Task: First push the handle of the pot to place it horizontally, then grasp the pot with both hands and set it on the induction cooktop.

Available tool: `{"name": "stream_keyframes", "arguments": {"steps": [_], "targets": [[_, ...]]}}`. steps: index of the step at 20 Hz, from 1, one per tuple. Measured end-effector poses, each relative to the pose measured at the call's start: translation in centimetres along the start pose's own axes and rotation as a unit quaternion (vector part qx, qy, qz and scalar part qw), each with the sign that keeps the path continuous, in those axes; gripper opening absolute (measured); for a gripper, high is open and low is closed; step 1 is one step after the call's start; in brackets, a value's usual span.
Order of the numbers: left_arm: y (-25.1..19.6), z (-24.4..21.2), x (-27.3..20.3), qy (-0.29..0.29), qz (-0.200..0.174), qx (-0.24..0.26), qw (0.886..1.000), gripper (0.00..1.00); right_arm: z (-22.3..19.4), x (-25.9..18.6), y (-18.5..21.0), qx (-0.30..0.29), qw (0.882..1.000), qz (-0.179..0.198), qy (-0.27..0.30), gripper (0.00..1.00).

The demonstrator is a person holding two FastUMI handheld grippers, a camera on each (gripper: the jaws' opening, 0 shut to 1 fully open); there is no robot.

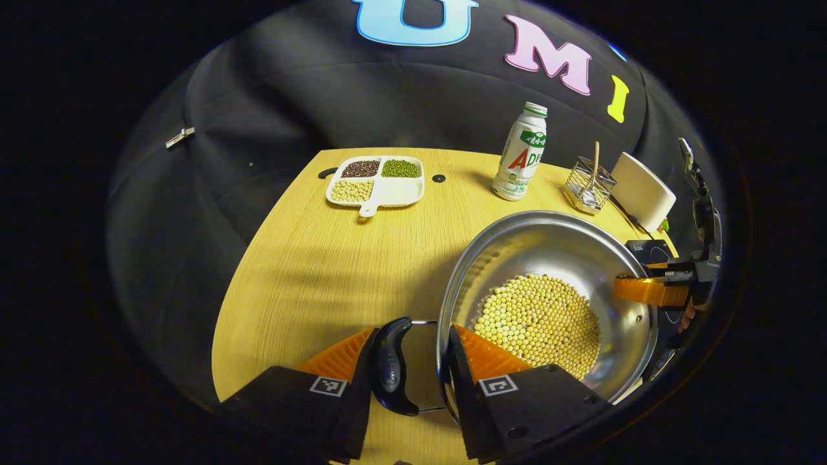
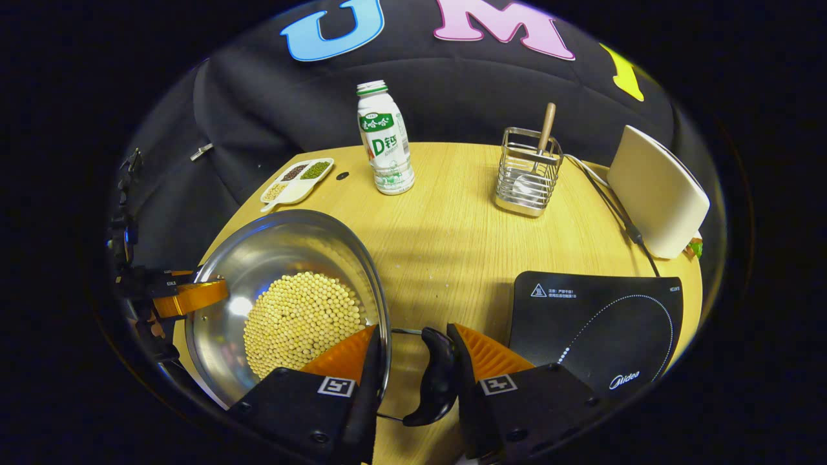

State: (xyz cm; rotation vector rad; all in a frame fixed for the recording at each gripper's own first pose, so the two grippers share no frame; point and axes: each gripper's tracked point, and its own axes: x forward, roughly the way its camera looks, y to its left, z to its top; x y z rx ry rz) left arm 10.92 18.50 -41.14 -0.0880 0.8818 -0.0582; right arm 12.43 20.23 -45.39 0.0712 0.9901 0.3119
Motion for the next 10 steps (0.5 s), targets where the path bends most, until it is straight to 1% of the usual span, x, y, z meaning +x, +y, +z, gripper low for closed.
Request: {"name": "stream_keyframes", "arguments": {"steps": [4, 10], "targets": [[-0.8, 1.7, -3.4, -0.007, 0.014, 0.021, 1.0, 0.59, 0.8, -3.1, 0.0, 0.021, 1.0, 0.014, 0.003, 0.55], [-4.2, 3.3, -8.0, -0.008, 0.01, 0.029, 0.999, 0.58, 2.0, -9.2, -2.0, 0.031, 0.999, 0.01, 0.001, 0.55]]}}
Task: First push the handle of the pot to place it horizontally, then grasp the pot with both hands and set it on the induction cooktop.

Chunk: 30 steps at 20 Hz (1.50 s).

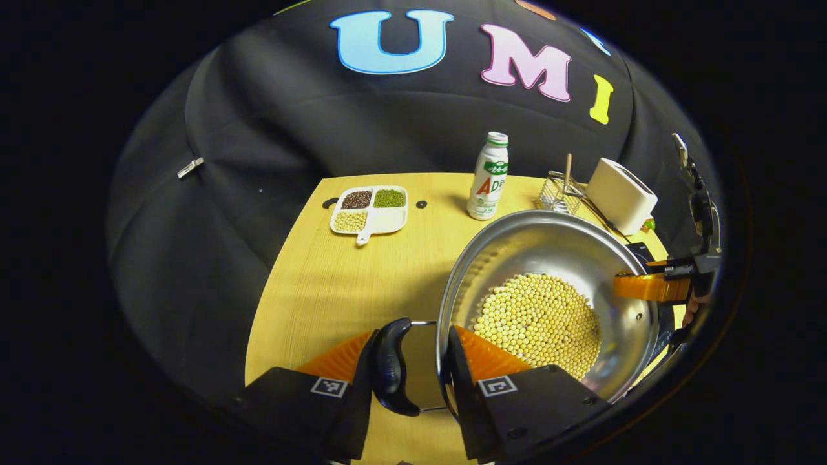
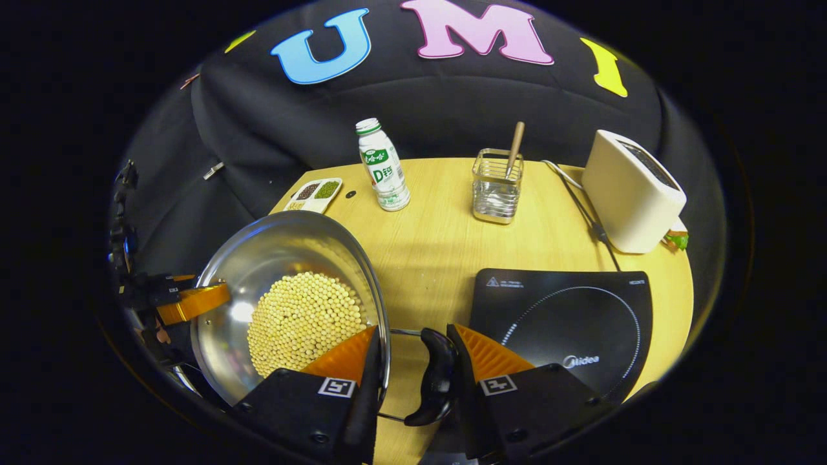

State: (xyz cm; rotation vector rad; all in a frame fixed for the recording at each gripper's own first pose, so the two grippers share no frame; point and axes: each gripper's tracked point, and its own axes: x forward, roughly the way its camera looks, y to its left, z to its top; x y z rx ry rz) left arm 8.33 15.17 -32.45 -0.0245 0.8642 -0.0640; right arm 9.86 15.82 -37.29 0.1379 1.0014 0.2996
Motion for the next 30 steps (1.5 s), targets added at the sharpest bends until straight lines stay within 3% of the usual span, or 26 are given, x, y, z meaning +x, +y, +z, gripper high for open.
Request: {"name": "stream_keyframes", "arguments": {"steps": [7, 12, 15, 16, 17, 18, 22, 23, 24, 26, 27, 30], "targets": [[-5.2, 1.1, -4.9, -0.004, -0.02, 0.001, 1.0, 0.59, 0.4, -7.3, -3.5, 0.003, 1.0, -0.017, -0.015, 0.55], [-9.7, 1.8, -5.7, -0.01, -0.036, 0.0, 0.999, 0.58, 0.8, -10.4, -7.5, -0.002, 0.999, -0.03, -0.024, 0.54], [-12.8, 2.6, -5.3, -0.013, -0.049, 0.004, 0.999, 0.59, 1.4, -11.8, -10.4, 0.002, 0.999, -0.043, -0.032, 0.54], [-13.8, 3.0, -5.0, -0.014, -0.052, 0.008, 0.999, 0.59, 1.4, -12.1, -11.4, 0.004, 0.998, -0.046, -0.033, 0.5], [-14.8, 3.2, -4.8, -0.015, -0.056, 0.011, 0.998, 0.59, 1.5, -12.5, -12.6, 0.008, 0.998, -0.05, -0.034, 0.55], [-15.9, 3.6, -4.6, -0.015, -0.059, 0.015, 0.998, 0.58, 1.5, -12.7, -13.7, 0.011, 0.998, -0.053, -0.035, 0.51], [-20.1, 4.5, -3.3, -0.014, -0.072, 0.026, 0.997, 0.59, 1.6, -13.4, -18.0, 0.022, 0.997, -0.065, -0.035, 0.55], [-21.1, 4.7, -2.8, -0.014, -0.076, 0.029, 0.997, 0.59, 1.6, -13.6, -19.1, 0.026, 0.997, -0.067, -0.034, 0.5], [-22.1, 4.9, -2.4, -0.013, -0.078, 0.031, 0.996, 0.59, 1.7, -13.6, -20.2, 0.028, 0.997, -0.069, -0.033, 0.54], [-24.0, 5.1, -1.5, -0.011, -0.084, 0.035, 0.996, 0.58, 1.5, -13.5, -22.3, 0.033, 0.996, -0.073, -0.03, 0.51], [-24.9, 5.2, -1.0, -0.01, -0.087, 0.037, 0.995, 0.58, 1.5, -13.5, -23.4, 0.036, 0.996, -0.075, -0.029, 0.55], [-27.2, 5.2, 0.4, -0.006, -0.091, 0.042, 0.995, 0.59, 1.0, -12.9, -26.1, 0.043, 0.996, -0.079, -0.023, 0.54]]}}
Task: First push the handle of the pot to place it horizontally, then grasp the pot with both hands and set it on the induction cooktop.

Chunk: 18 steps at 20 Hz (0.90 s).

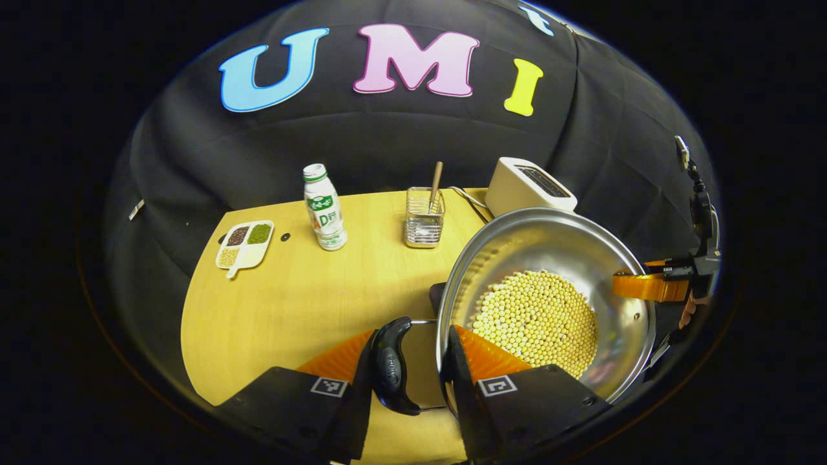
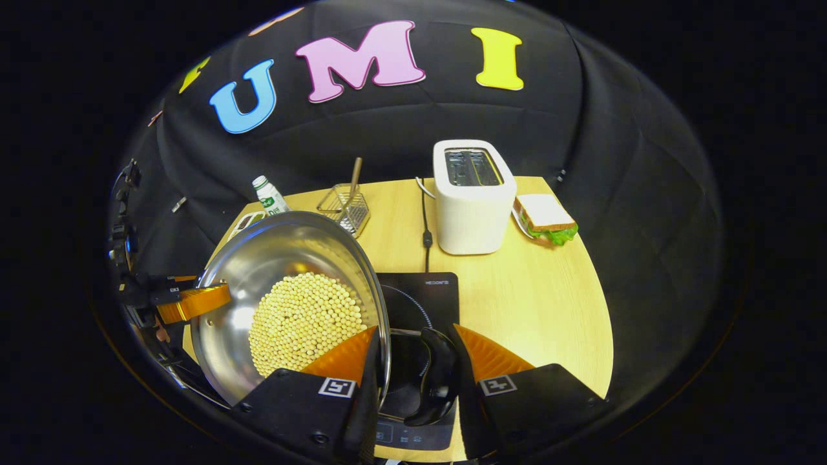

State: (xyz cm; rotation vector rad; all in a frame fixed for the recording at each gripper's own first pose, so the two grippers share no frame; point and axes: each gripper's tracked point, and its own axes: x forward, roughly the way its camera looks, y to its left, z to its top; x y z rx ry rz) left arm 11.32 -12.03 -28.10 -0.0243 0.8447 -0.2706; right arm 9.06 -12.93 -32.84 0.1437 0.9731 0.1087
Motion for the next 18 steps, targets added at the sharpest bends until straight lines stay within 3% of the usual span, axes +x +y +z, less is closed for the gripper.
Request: {"name": "stream_keyframes", "arguments": {"steps": [4, 5, 7, 10, 11, 12, 18], "targets": [[-1.6, -0.2, 2.8, 0.012, 0.002, 0.003, 1.0, 0.59, -0.9, 2.1, -2.3, 0.006, 1.0, 0.001, 0.015, 0.55], [-1.9, -0.5, 3.3, 0.015, 0.003, 0.002, 1.0, 0.59, -1.1, 2.6, -2.6, 0.007, 1.0, 0.002, 0.018, 0.51], [-2.2, -0.9, 4.3, 0.019, 0.005, 0.003, 1.0, 0.59, -1.5, 3.4, -3.4, 0.008, 1.0, 0.003, 0.025, 0.54], [-2.3, -1.4, 6.0, 0.026, 0.009, 0.002, 1.0, 0.59, -2.2, 5.1, -3.9, 0.01, 0.999, 0.006, 0.037, 0.55], [-2.2, -1.7, 6.6, 0.03, 0.011, 0.001, 0.999, 0.59, -2.4, 5.6, -4.0, 0.01, 0.999, 0.007, 0.042, 0.51], [-2.1, -2.1, 7.0, 0.035, 0.013, -0.002, 0.999, 0.59, -2.9, 6.4, -4.0, 0.01, 0.999, 0.008, 0.046, 0.54], [-2.1, -2.7, 8.6, 0.04, 0.018, -0.014, 0.999, 0.59, -3.2, 8.7, -4.3, 0.011, 0.998, 0.016, 0.056, 0.54]]}}
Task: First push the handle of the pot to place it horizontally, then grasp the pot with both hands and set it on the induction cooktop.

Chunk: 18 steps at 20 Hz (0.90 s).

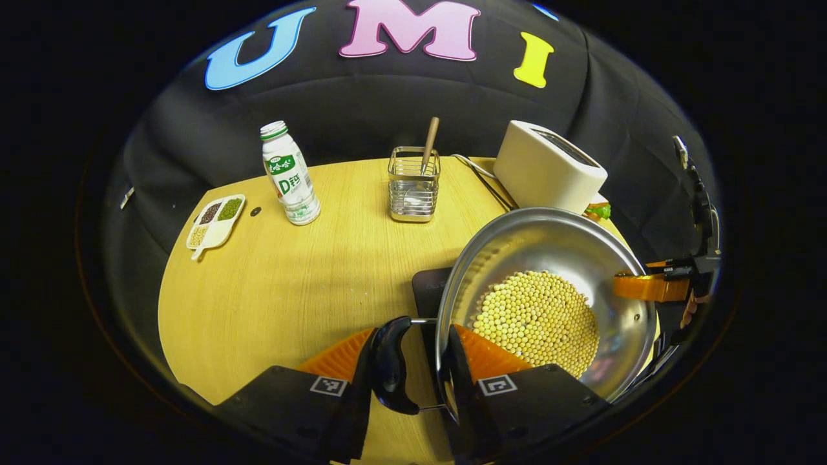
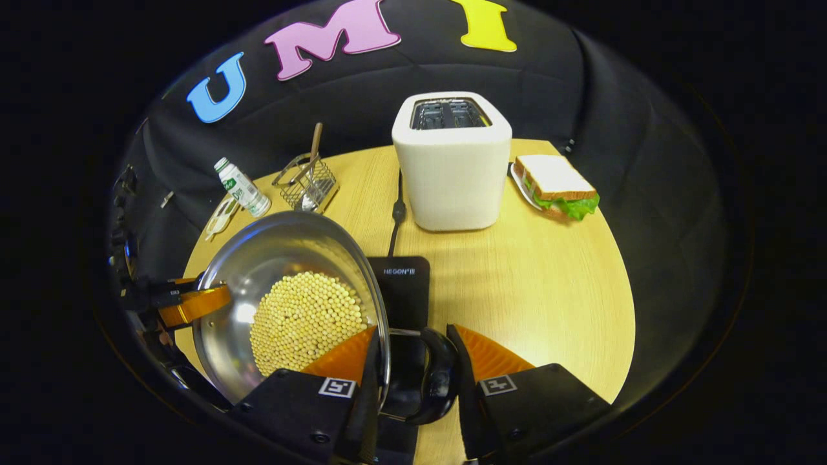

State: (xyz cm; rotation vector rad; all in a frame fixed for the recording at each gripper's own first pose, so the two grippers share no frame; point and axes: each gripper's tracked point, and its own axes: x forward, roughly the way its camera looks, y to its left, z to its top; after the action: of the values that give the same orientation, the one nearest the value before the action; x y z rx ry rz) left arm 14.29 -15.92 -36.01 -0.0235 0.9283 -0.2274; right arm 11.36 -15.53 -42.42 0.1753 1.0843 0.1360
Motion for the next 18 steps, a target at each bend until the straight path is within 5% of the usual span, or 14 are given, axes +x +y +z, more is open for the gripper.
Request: {"name": "stream_keyframes", "arguments": {"steps": [13, 15, 17, 18], "targets": [[0.26, -0.42, 0.44, 0.015, 0.004, 0.007, 1.0, 0.66, 0.31, 0.02, -0.04, 0.001, 1.0, -0.003, -0.002, 0.6], [0.68, -0.53, 0.4, 0.02, 0.021, 0.007, 1.0, 0.75, 0.62, -0.06, -0.08, 0.001, 1.0, -0.002, -0.009, 0.65], [0.6, -0.36, 0.37, 0.01, 0.021, -0.008, 1.0, 0.95, 0.84, 0.02, -0.02, 0.005, 1.0, -0.002, -0.012, 0.89], [0.47, -0.21, 0.21, 0.004, 0.019, -0.017, 1.0, 0.95, 0.88, -0.35, -0.27, 0.005, 1.0, -0.008, -0.016, 0.99]]}}
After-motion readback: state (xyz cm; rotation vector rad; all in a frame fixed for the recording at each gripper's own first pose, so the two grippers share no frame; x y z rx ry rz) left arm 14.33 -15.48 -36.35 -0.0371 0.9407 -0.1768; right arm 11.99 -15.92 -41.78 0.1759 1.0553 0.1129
